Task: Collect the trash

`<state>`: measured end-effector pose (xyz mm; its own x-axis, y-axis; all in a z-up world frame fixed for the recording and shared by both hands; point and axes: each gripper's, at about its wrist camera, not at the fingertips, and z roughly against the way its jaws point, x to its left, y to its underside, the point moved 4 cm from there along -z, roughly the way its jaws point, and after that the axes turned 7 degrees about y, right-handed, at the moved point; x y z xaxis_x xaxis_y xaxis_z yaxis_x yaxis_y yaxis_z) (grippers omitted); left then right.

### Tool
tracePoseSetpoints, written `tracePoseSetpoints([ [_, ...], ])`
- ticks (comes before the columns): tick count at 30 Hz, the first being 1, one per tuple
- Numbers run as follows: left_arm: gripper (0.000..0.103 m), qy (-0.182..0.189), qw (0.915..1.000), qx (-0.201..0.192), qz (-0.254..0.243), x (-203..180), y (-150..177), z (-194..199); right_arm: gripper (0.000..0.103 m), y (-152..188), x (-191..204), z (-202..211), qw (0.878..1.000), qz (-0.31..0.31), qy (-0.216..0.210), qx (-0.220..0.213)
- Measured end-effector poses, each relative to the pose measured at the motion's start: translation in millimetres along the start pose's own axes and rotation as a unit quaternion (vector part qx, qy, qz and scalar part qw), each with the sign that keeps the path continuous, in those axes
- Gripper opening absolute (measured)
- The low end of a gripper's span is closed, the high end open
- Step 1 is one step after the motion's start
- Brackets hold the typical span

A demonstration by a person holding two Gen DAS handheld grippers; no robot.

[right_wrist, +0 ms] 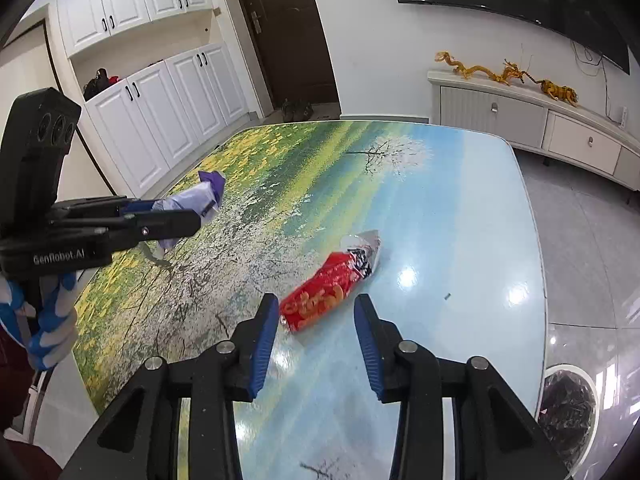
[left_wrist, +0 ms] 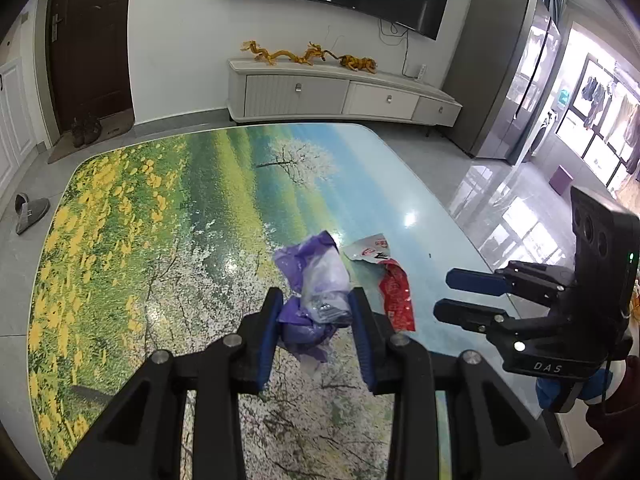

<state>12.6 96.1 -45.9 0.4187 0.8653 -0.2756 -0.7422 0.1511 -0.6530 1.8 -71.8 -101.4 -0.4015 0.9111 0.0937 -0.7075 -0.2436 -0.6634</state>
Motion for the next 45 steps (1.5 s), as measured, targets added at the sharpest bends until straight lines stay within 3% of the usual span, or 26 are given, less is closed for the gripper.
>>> tracePoseSetpoints([
  [8,0.032,0.023,0.9995,-0.008,0.019,25,0,-16,0.037,-17,-10,-45,0.998,-0.051,0.021,0.042],
  [14,0.032,0.031,0.9991,-0.011,0.027,37,-2,-19,0.037,-21,-9,-59,0.996,-0.055,0.042,0.058],
  [20,0.032,0.033,0.9990,-0.002,0.030,37,5,-20,0.012,-18,-10,-60,0.995,-0.057,0.053,0.060],
  [29,0.032,0.018,0.9991,0.001,0.038,29,9,-9,0.011,-17,-12,-36,0.997,-0.068,0.028,0.027],
  [38,0.032,0.015,0.9999,0.001,0.000,-31,-8,-8,0.011,-16,-46,29,0.995,-0.088,0.025,-0.046],
  [45,0.032,0.052,0.9956,0.029,-0.073,-132,-30,-45,0.011,19,-133,97,0.980,-0.148,0.086,-0.103],
])
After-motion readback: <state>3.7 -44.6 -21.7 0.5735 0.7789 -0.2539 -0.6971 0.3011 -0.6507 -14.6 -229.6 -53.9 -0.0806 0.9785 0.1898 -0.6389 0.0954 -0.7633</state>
